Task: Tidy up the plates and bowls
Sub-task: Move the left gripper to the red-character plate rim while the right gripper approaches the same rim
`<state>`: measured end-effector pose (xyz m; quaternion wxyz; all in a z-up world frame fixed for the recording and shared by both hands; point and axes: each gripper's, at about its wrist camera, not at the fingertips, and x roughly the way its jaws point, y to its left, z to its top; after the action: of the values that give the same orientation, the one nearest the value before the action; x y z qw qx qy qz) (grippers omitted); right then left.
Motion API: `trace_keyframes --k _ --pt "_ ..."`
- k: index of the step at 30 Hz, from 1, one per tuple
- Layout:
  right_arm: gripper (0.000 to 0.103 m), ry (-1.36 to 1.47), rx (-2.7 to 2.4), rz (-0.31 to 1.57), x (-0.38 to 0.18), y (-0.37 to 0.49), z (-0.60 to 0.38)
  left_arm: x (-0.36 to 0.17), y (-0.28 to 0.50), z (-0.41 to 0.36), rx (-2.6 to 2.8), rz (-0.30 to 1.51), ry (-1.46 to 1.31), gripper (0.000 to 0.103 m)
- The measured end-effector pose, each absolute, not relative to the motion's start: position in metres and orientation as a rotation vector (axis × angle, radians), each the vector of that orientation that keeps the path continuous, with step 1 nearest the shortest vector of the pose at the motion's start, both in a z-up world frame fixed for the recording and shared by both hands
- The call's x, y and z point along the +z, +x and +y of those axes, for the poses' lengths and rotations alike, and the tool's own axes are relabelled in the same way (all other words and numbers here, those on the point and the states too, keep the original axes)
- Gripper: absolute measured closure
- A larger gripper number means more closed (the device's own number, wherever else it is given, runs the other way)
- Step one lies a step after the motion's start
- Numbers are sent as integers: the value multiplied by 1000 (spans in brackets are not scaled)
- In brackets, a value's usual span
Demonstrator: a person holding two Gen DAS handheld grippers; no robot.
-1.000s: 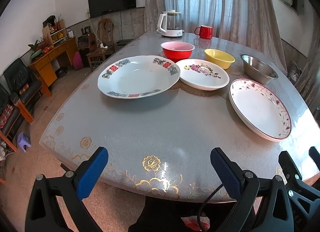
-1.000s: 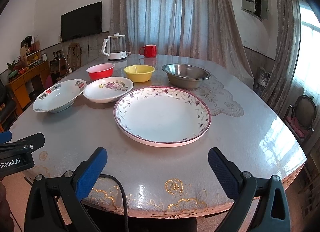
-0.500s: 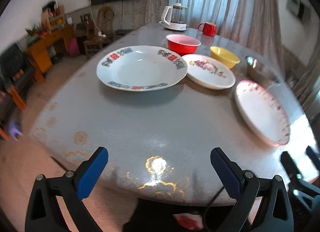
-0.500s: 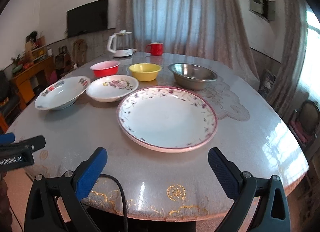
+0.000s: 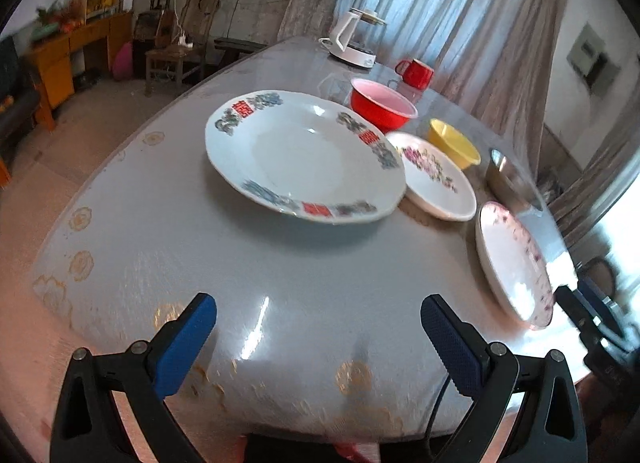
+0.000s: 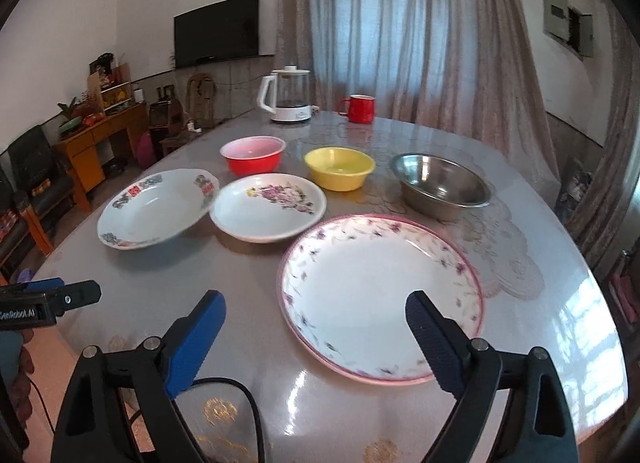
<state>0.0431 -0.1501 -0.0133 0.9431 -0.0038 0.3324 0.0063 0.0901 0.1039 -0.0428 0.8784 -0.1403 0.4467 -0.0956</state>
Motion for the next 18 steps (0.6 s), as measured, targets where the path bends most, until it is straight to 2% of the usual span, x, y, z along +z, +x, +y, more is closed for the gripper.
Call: trace_keyframes --k 7,14,16,18 --pt "9 121 221 735 -24 81 -132 -28 123 145 -169 867 -314 0" --pt "9 241 312 918 -53 119 -112 -21 157 165 -158 824 -194 0" --pt "11 234 307 928 -59 125 -105 -22 167 170 -152 829 -197 0" --pt "19 254 312 927 -62 130 -100 -24 179 178 -163 848 -236 0"
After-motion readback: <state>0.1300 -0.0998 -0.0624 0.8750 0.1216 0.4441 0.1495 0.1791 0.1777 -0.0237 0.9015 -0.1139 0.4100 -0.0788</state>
